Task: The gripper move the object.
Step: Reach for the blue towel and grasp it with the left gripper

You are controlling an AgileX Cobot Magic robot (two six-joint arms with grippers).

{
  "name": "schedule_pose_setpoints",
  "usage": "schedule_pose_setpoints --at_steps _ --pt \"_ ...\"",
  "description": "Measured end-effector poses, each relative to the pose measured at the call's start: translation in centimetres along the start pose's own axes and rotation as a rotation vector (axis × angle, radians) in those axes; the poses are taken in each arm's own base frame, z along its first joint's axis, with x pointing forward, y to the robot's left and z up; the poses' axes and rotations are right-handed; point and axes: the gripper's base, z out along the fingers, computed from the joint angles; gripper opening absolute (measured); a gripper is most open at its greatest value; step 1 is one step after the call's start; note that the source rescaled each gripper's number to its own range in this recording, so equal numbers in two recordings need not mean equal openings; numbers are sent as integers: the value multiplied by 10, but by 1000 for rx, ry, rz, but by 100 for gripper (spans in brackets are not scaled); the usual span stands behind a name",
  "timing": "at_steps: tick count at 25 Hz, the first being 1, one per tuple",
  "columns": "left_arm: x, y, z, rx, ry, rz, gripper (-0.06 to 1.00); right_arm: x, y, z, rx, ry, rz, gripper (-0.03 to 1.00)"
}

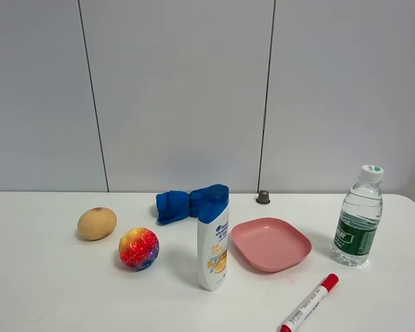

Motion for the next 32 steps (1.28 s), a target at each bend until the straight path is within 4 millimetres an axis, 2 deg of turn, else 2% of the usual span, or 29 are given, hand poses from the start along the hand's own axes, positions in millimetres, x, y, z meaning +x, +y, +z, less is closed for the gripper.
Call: schedule_pose_setpoints --at_steps 1,32 --pt "0 0 0 0 0 0 68 0 0 0 0 0 0 100" --pt "0 0 0 0 0 0 68 0 0 0 0 0 0 100"
